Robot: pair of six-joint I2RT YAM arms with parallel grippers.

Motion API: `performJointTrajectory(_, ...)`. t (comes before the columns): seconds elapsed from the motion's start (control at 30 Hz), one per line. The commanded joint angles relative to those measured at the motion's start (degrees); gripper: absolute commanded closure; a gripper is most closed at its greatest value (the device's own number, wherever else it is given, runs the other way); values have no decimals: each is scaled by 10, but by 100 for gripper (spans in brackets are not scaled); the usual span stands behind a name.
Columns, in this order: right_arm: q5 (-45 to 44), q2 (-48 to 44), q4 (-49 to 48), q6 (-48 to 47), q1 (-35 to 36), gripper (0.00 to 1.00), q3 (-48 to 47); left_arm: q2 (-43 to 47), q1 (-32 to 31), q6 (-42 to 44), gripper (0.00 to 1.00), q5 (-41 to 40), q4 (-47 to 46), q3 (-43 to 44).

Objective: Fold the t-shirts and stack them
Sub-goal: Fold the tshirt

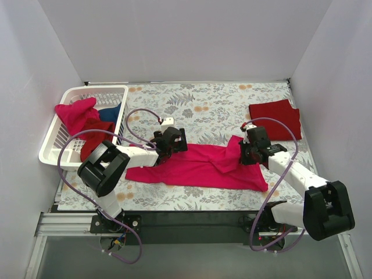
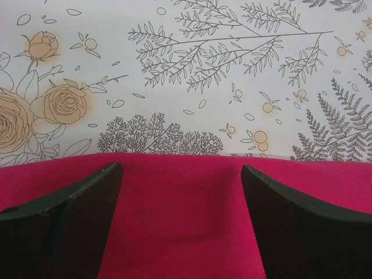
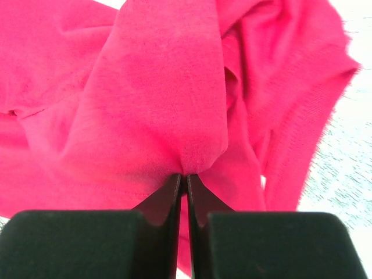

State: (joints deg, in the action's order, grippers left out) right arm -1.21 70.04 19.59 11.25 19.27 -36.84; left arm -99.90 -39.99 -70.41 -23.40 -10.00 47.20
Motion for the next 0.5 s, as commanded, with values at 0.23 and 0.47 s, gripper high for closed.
performJointTrajectory(0.23, -31, -37, 144, -15, -1, 99, -94, 6, -1, 5, 23, -21, -6, -34)
performJointTrajectory(0.47, -39, -10, 205, -18, 0, 97, -130, 9, -1, 10, 22, -19, -22, -46)
